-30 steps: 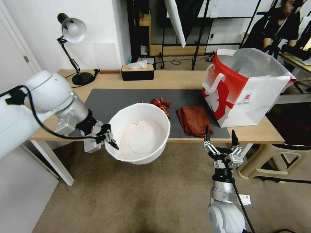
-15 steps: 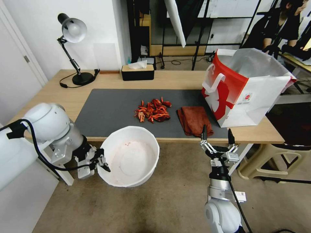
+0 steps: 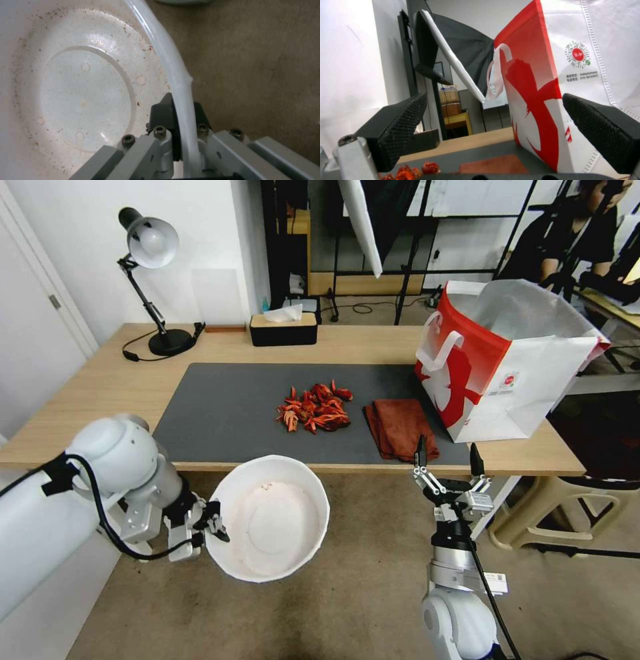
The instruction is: Sweep shrimp from table into container with towel, then put container into takeout bag.
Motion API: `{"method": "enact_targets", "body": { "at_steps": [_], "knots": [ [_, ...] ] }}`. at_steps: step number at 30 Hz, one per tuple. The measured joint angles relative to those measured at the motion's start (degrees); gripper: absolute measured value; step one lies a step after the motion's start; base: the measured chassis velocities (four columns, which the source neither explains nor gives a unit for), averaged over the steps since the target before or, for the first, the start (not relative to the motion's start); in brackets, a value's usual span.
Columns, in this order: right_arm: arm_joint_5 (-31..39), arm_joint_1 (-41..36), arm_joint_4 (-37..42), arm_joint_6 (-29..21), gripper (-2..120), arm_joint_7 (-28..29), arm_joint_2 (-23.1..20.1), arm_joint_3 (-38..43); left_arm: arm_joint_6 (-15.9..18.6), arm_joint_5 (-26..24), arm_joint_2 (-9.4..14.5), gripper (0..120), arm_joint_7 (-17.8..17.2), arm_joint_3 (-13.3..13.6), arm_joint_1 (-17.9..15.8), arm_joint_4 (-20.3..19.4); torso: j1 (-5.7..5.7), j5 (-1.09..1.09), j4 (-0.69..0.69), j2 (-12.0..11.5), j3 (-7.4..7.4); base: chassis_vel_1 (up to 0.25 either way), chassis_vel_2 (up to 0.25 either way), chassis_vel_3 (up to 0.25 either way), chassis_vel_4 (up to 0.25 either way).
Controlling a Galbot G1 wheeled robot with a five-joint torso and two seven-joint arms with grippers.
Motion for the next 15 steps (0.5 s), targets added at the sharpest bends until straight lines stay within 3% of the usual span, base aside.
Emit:
{"method": "enact_targets", "body": {
  "at_steps": [15],
  "knots": [
    [1.2, -0.2, -0.2, 0.1, 100, 0.0, -1.0, 0.9, -4.2, 9.0, -7.3, 0, 0.0, 0.4, 3.2, 1.7, 0.00, 0.01, 0.00, 0.0, 0.00, 0.000, 0.000, 0.000, 0.000]
  ]
}}
